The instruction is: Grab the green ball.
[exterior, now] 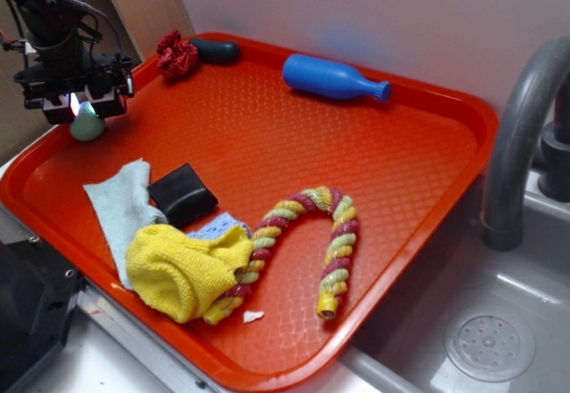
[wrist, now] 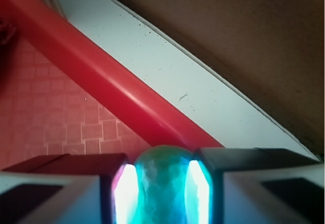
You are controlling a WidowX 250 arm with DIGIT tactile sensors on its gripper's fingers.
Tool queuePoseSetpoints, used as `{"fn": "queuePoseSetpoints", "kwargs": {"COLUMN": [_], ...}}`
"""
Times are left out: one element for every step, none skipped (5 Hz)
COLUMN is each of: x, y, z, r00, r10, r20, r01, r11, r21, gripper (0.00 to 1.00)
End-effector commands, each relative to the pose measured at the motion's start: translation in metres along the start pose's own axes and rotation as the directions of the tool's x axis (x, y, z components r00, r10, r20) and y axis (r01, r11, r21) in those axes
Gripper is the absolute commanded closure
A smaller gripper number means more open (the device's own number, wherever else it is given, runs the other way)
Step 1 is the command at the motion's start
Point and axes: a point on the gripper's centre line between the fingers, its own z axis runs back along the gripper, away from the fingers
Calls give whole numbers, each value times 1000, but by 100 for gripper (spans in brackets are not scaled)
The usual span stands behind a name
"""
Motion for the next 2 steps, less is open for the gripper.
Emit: {"fn": "queuePoseSetpoints", "kwargs": {"x": [-12, -19], "y": [-27, -77], "z": [98, 158], "r00": [992, 955], "r10": [-122, -287], "r20": [43, 80], "r01": [127, 296], "r11": [980, 941], "r21": [-150, -161], "gripper": [100, 100]}}
